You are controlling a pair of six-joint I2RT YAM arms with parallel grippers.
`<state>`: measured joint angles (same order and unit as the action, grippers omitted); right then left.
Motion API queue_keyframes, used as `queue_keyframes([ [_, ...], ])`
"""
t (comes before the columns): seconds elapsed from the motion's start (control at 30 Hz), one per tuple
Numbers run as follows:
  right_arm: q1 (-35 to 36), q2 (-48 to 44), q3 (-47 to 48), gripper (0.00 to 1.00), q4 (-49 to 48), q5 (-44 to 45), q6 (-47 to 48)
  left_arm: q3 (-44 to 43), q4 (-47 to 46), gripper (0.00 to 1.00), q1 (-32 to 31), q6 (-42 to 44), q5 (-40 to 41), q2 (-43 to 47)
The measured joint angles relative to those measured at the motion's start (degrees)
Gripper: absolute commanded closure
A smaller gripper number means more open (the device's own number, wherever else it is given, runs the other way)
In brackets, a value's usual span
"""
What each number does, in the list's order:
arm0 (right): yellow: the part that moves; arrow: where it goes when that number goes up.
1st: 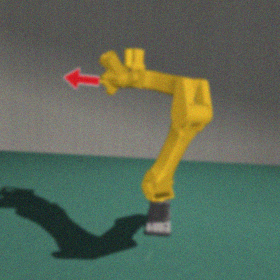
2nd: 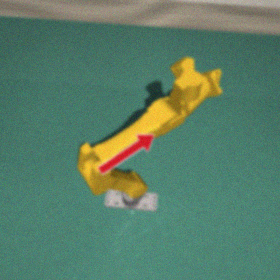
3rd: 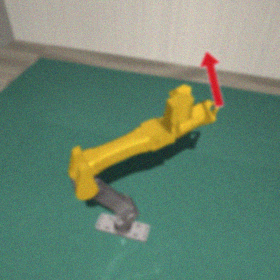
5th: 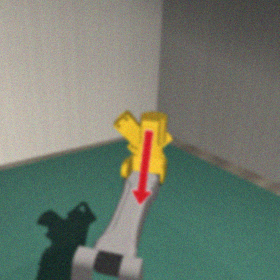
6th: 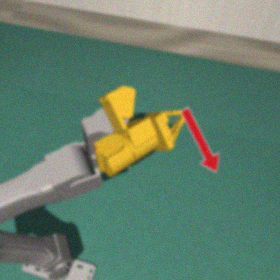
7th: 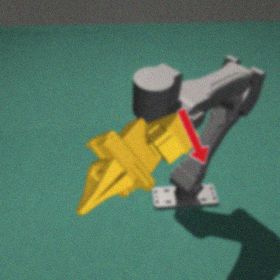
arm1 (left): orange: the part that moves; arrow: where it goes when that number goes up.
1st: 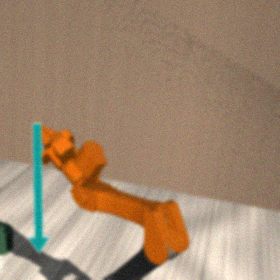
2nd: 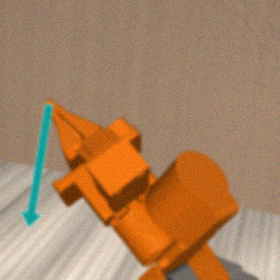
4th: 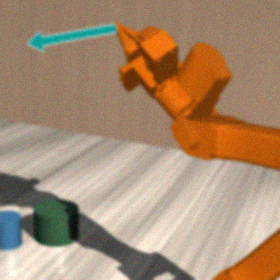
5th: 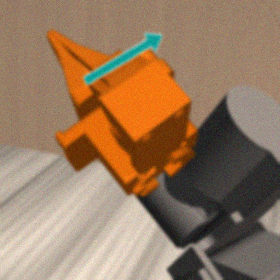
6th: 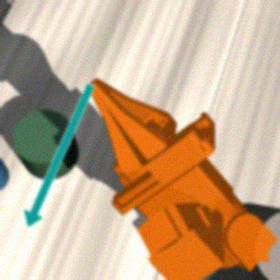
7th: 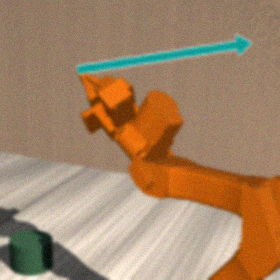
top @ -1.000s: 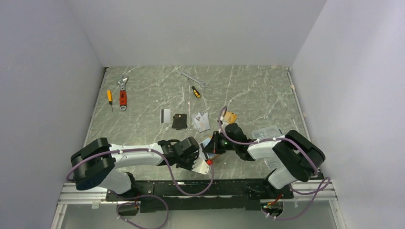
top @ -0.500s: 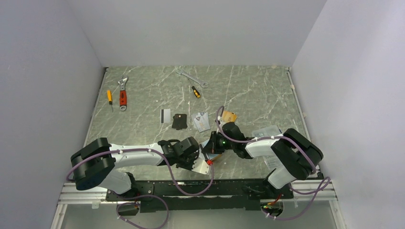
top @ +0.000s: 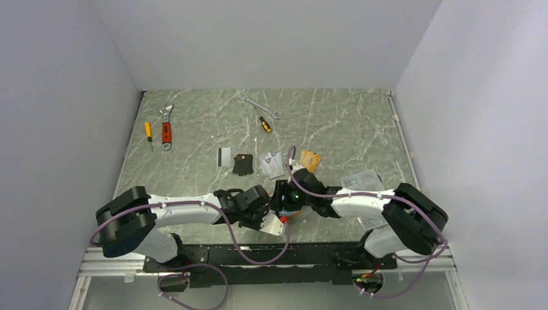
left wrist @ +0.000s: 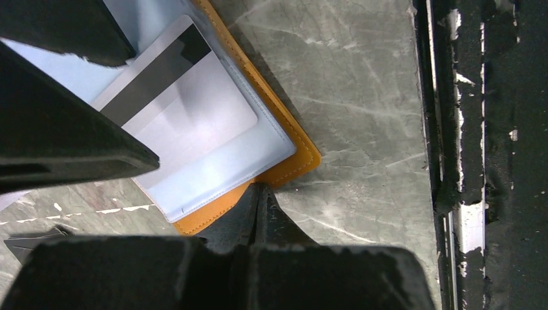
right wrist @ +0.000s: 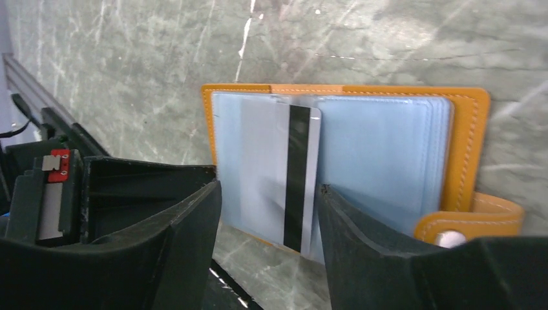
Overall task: Put the credit cards into the card holder
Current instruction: Insert the credit card into the card holder.
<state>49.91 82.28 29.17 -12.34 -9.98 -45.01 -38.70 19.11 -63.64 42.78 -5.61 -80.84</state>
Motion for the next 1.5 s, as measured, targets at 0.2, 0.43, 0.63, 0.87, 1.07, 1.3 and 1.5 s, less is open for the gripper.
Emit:
queue_keyframes([
  [0.2,1.75,-1.6,1.03,0.39,4.39,4.92,0.76,0.07,-0.15,1.0,0.31,0.0,-0.04,0.11],
  [0.43,4.96,3.1,6.19,0.39,6.45,8.17,1.73,0.11,-0.17,1.0,0.35,0.02,-0.02,0.15],
  [0.63,7.41,6.19,9.2,0.42,6.73,10.21,1.97,0.5,0.02,1.0,0.44,0.04,0.15,0.61],
  [0.87,9.18,6.6,9.57,0.55,7.1,13.22,0.39,0.81,0.33,1.0,0.87,1.05,0.42,1.14],
  [1.07,10.08,7.21,10.19,0.65,9.35,14.43,-0.72,0.92,1.25,1.0,5.09,1.64,1.75,1.75],
  [1.3,10.29,7.32,11.34,0.45,10.58,14.58,-1.57,0.96,1.77,1.0,9.09,2.97,2.62,2.75],
  [1.5,8.17,2.45,10.64,0.44,14.08,14.47,-1.16,0.9,-0.11,1.0,10.34,3.1,0.94,3.45],
])
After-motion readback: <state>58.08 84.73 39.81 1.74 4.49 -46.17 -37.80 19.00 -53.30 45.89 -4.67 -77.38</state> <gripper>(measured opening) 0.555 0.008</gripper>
